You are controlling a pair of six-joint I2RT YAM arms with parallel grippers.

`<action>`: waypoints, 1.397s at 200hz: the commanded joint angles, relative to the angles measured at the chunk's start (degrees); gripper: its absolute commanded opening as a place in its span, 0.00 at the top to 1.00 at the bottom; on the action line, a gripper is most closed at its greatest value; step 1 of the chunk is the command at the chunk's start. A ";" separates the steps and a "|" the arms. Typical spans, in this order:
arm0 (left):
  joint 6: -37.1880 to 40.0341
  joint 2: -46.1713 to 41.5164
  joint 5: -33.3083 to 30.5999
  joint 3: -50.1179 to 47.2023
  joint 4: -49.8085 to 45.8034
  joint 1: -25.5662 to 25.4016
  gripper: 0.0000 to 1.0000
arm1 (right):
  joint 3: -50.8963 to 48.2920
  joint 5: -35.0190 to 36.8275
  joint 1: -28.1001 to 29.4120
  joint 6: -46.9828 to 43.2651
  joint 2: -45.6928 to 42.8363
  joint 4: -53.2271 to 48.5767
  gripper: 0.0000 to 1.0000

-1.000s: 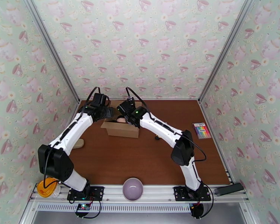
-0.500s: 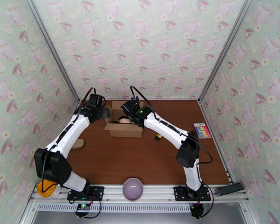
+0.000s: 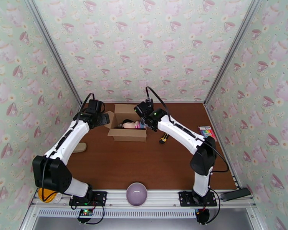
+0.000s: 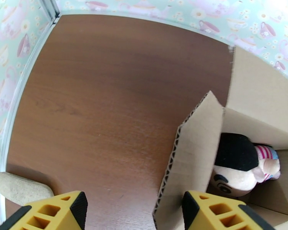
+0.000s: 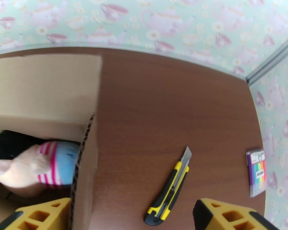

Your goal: Unpack the express box

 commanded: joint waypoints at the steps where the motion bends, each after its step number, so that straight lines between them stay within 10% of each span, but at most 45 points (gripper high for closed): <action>1: -0.32 -1.29 -0.15 -1.44 -0.11 1.38 0.29 | -2.74 -1.48 -1.07 1.83 -2.46 1.38 0.15; 279: -9.62 8.74 9.01 -2.83 3.01 2.08 0.31 | -17.76 -20.39 -8.46 4.15 0.03 23.50 0.16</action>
